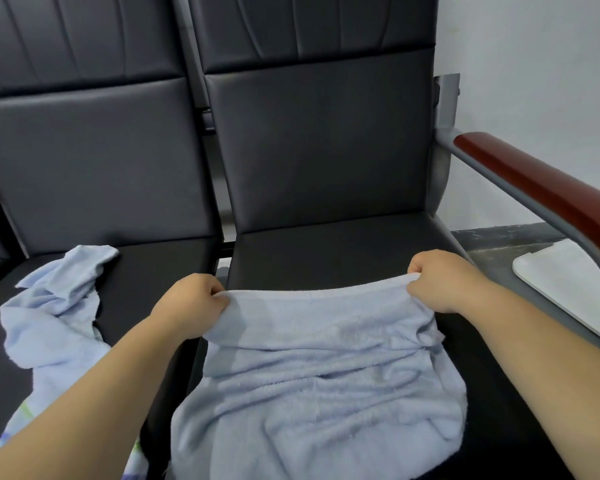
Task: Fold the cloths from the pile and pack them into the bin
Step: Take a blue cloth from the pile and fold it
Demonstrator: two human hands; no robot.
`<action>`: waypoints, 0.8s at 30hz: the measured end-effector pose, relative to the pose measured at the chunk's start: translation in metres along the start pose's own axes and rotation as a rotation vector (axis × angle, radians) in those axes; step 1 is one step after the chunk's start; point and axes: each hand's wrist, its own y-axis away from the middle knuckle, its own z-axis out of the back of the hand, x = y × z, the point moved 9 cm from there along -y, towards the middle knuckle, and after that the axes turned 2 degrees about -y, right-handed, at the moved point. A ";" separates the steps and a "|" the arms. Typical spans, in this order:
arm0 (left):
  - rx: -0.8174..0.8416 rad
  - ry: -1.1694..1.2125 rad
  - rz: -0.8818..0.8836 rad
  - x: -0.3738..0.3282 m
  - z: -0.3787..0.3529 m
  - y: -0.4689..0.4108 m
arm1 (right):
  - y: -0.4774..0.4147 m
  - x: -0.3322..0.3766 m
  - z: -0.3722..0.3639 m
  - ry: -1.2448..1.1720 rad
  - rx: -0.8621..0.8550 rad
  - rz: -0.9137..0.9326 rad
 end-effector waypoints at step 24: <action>-0.188 0.845 -0.052 0.011 0.083 0.049 | 0.034 0.023 0.063 -0.871 -0.304 0.173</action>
